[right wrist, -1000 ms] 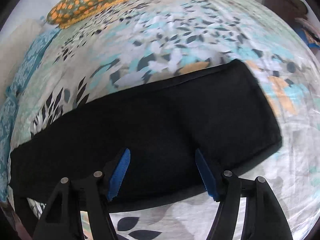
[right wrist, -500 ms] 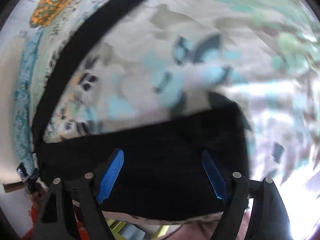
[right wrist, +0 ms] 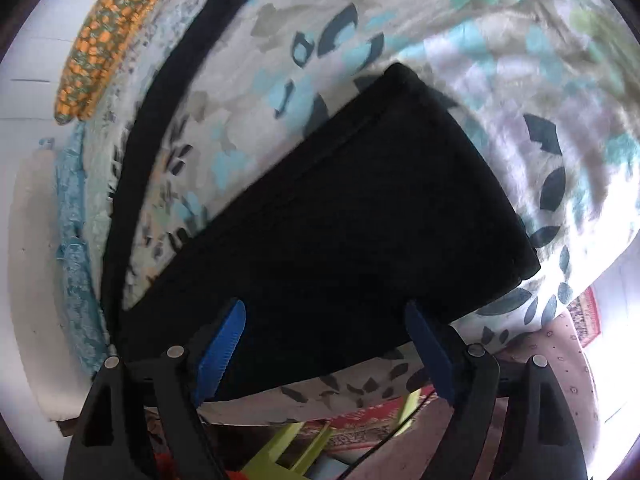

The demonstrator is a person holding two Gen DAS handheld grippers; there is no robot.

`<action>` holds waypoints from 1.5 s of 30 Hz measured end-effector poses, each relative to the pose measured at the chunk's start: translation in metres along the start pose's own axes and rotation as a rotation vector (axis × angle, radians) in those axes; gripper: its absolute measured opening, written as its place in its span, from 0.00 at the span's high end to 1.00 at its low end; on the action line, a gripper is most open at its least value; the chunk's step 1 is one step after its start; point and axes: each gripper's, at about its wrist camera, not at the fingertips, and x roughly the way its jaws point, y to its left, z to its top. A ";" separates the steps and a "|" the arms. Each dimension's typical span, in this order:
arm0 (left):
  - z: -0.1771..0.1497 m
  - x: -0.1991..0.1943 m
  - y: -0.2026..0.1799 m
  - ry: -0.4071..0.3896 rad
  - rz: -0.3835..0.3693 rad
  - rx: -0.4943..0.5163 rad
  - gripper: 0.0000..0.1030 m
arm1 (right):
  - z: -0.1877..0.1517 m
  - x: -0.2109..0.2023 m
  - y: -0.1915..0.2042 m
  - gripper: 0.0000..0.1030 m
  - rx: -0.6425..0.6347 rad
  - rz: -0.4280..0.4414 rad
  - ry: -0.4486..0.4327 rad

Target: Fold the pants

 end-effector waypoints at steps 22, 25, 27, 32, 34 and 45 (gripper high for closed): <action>0.011 -0.018 -0.018 -0.130 -0.104 0.174 0.01 | -0.104 0.026 0.174 0.16 -0.533 -0.069 -0.322; 0.006 -0.024 -0.017 -0.133 -0.112 0.149 0.01 | -0.107 0.032 0.178 0.16 -0.542 -0.072 -0.311; 0.006 -0.027 -0.013 -0.145 -0.120 0.131 0.01 | -0.110 0.034 0.181 0.16 -0.563 -0.083 -0.313; 0.009 -0.028 -0.001 -0.140 -0.123 0.074 0.01 | -0.111 0.035 0.188 0.16 -0.580 -0.064 -0.319; 0.011 -0.024 0.005 -0.131 -0.126 0.048 0.01 | -0.112 0.036 0.189 0.16 -0.578 -0.059 -0.323; 0.082 -0.025 0.010 -0.330 -0.124 0.062 0.01 | -0.125 0.052 0.219 0.16 -0.681 -0.093 -0.297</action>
